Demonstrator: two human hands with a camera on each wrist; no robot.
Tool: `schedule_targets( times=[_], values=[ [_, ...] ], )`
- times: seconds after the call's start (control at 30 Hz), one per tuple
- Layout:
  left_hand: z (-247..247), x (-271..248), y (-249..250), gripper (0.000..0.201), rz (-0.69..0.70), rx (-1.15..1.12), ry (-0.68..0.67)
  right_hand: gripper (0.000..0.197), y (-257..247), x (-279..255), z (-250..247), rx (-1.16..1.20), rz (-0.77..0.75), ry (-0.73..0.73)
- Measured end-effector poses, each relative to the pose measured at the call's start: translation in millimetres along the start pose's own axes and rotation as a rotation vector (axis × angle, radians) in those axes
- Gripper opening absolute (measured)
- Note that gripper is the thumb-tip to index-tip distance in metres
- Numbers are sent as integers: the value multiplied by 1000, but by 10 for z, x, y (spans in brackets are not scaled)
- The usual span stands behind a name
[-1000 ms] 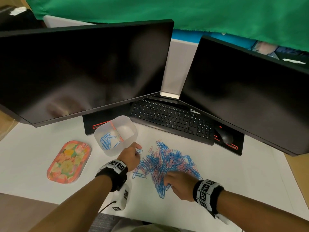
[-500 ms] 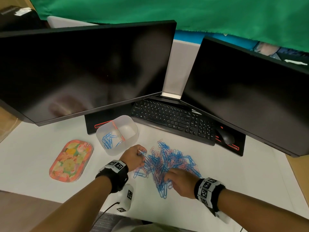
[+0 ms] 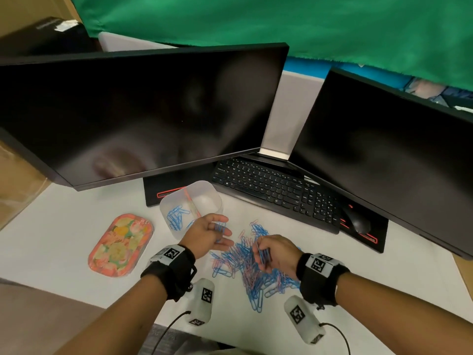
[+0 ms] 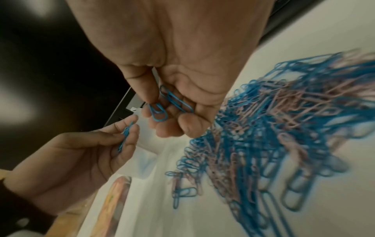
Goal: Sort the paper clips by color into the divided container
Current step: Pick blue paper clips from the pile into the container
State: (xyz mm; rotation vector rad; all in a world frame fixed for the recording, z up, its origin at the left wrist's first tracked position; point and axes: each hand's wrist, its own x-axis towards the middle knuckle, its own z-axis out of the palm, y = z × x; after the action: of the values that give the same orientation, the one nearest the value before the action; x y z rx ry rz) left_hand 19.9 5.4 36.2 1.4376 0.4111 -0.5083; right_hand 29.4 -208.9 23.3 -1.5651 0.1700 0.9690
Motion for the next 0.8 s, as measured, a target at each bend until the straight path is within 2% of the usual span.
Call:
schedule_targets(
  times=[0.13,0.23,0.37,0.57,0.7,0.8],
  values=[
    [-193,-68,145,35,75,-134,198,19,-273,156,213,1,11,-37],
    [-372,-29,243,24,78,-236,362,18,-520,275,406,-26,1,-66],
    [-614,119,290,15,16,-154,525,19,-860,450,694,-63,-24,-76],
    [-684,120,344,13,72,-4,586,17,-1216,691,1056,-82,-27,-77],
    [-679,58,329,20,141,95,568,15,-1299,856,1186,-148,-10,-37],
    [-678,19,316,16,189,161,551,19,-1286,880,1166,-159,-22,-18]
  ],
)
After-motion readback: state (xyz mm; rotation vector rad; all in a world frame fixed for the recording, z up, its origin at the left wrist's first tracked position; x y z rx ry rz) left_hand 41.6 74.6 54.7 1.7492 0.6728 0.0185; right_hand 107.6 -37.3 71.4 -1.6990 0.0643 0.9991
